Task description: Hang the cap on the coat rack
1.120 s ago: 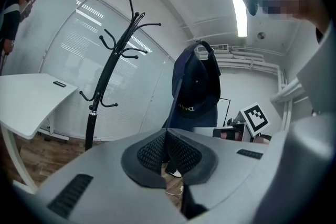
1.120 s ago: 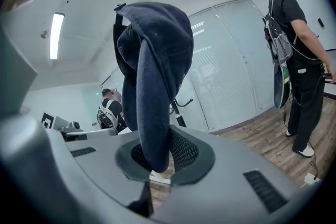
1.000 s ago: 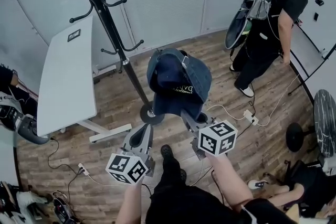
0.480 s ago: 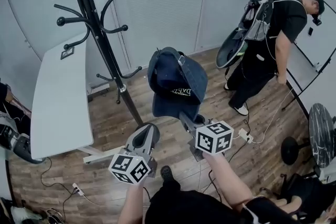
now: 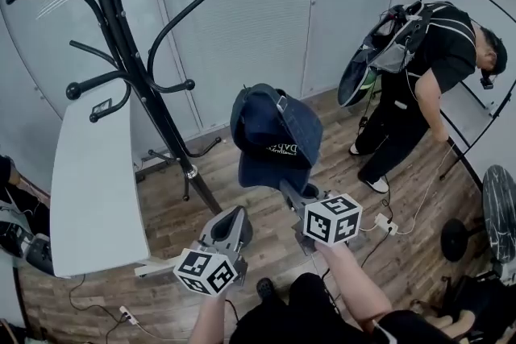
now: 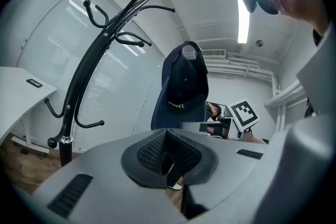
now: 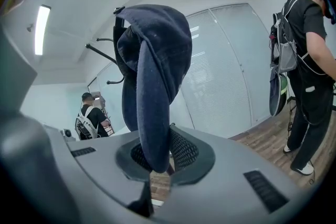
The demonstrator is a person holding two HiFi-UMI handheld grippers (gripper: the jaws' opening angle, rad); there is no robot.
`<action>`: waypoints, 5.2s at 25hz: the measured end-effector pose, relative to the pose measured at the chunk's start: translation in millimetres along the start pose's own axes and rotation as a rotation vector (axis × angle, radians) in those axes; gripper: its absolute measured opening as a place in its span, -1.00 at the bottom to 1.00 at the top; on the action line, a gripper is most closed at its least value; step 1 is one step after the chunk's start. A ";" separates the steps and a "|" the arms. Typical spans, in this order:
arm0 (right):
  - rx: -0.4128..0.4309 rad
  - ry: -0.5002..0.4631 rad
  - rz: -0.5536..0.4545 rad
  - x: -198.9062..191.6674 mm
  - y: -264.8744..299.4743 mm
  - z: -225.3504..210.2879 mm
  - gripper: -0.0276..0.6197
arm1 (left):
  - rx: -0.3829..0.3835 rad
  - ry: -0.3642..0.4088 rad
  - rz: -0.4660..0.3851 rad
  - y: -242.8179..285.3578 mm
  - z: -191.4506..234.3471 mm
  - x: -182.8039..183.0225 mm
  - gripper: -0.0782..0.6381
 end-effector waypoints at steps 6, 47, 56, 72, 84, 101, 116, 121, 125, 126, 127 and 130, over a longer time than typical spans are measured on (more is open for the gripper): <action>-0.010 0.010 -0.002 12.0 22.0 -27.6 -0.78 | 0.050 -0.010 0.010 18.0 3.4 -9.0 -0.74; 0.244 -0.021 0.104 134.0 278.7 -75.3 -0.79 | 0.423 0.161 -0.202 155.2 20.5 27.1 -0.74; 0.269 -0.117 0.070 145.0 273.6 -63.8 -0.79 | 0.435 0.174 -0.212 157.7 8.9 23.6 -0.74; 0.245 -0.226 0.020 131.8 260.1 -59.1 -0.79 | 0.486 0.171 -0.204 140.3 7.6 15.9 -0.74; 0.228 -0.233 -0.008 133.3 258.6 -53.1 -0.78 | 0.502 0.174 -0.202 130.1 7.5 15.5 -0.74; 0.230 -0.272 -0.020 124.9 254.8 -50.0 -0.78 | 0.520 0.163 -0.194 124.2 -0.1 8.7 -0.74; 0.355 -0.098 0.022 107.8 255.5 -45.1 -0.66 | 0.521 0.167 -0.193 121.9 -2.3 9.3 -0.74; 0.372 -0.075 0.030 104.0 253.1 -45.2 -0.45 | 0.527 0.160 -0.187 121.8 -3.3 6.2 -0.74; 0.413 -0.043 0.044 99.4 249.5 -45.5 -0.24 | 0.528 0.157 -0.181 122.3 -3.5 3.7 -0.74; 0.422 -0.037 0.044 99.1 248.0 -45.3 -0.22 | 0.526 0.159 -0.180 122.9 -3.8 3.9 -0.74; 0.432 -0.034 0.041 99.3 246.7 -44.8 -0.20 | 0.526 0.159 -0.180 123.7 -4.3 4.3 -0.74; 0.475 -0.014 0.032 100.9 242.2 -42.7 -0.14 | 0.530 0.155 -0.180 125.3 -5.6 4.7 -0.74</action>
Point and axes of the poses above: the fingertips, and each gripper's own axes: y forward along the fingers, z to its left, x out of its top, the point moved 10 cm from there along -y, backward along the fingers, and after that the axes turned 13 degrees about -z, right-handed, at the moved point
